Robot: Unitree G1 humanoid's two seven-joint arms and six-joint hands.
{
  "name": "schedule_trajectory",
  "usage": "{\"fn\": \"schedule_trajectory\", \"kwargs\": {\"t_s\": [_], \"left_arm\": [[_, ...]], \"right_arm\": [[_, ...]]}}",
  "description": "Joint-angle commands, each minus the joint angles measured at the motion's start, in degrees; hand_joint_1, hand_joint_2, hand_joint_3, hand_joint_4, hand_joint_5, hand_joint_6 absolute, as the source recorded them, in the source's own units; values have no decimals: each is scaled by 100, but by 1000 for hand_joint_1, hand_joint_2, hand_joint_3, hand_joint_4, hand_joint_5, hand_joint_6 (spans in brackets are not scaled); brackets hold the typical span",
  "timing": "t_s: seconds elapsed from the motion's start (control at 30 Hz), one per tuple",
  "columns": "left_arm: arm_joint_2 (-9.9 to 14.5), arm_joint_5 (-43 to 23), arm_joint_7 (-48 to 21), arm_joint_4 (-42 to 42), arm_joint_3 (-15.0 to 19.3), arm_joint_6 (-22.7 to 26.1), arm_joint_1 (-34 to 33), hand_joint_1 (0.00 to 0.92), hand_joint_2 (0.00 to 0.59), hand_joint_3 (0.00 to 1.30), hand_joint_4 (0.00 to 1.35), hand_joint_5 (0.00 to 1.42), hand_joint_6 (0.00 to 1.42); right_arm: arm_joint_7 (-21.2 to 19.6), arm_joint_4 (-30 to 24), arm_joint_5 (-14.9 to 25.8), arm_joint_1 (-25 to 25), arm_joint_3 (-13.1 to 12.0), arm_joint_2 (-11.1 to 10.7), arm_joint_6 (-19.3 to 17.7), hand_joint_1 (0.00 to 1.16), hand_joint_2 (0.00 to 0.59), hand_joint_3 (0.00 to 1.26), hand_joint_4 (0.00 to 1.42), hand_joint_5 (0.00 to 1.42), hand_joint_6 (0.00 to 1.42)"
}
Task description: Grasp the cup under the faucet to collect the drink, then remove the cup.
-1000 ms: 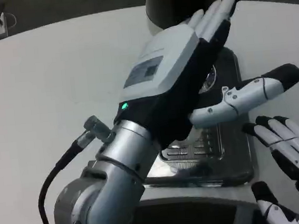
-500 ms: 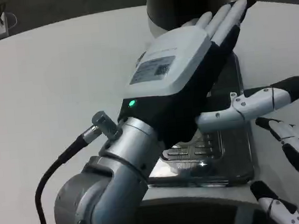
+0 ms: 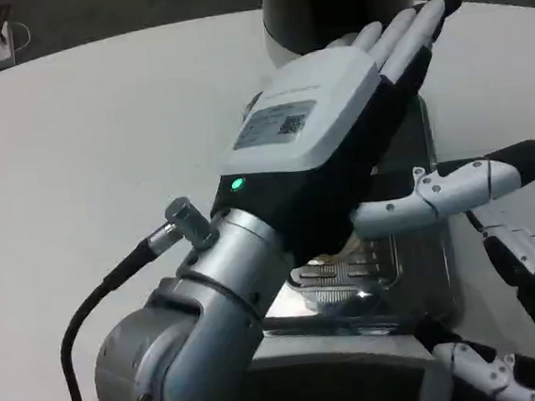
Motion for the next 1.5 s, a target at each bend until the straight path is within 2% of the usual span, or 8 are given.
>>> {"fn": "schedule_trajectory", "kwargs": {"t_s": [0.03, 0.23, 0.9, 1.07, 1.2, 1.33, 1.5], "left_arm": [[30, -44, -164, 76, -60, -74, 99, 0, 145, 0, 0, 24, 7], [13, -43, -137, 87, -50, -90, 108, 0, 145, 0, 0, 24, 7], [48, 3, -133, -28, 53, -110, 178, 0, 145, 0, 0, 19, 0], [-63, 77, 308, -220, 189, -266, 379, 0, 154, 0, 0, 11, 0], [-158, 43, 939, -400, 424, -551, 680, 0, 166, 0, 0, 2, 0], [-320, 131, 1701, -627, 684, -841, 1118, 0, 178, 0, 0, 9, 0], [-320, 182, 2027, -859, 918, -1022, 1770, 0, 181, 0, 0, 9, 0]], "right_arm": [[-31, 167, 75, -229, 162, 138, 139, 372, 297, 25, 52, 63, 162], [-47, 305, 43, -513, 337, 254, 300, 375, 296, 23, 46, 62, 162], [-88, 787, 38, -1015, 481, 290, 523, 425, 272, 0, 0, 0, 82], [-88, 844, 94, -1066, 471, 277, 527, 425, 259, 0, 0, 0, 69], [-69, 891, 154, -1107, 493, 263, 501, 426, 263, 0, 0, 0, 67], [-47, 977, 193, -1193, 545, 247, 480, 429, 263, 0, 0, 0, 66], [18, 1064, 327, -1283, 578, 225, 505, 436, 261, 0, 0, 0, 65]]}}
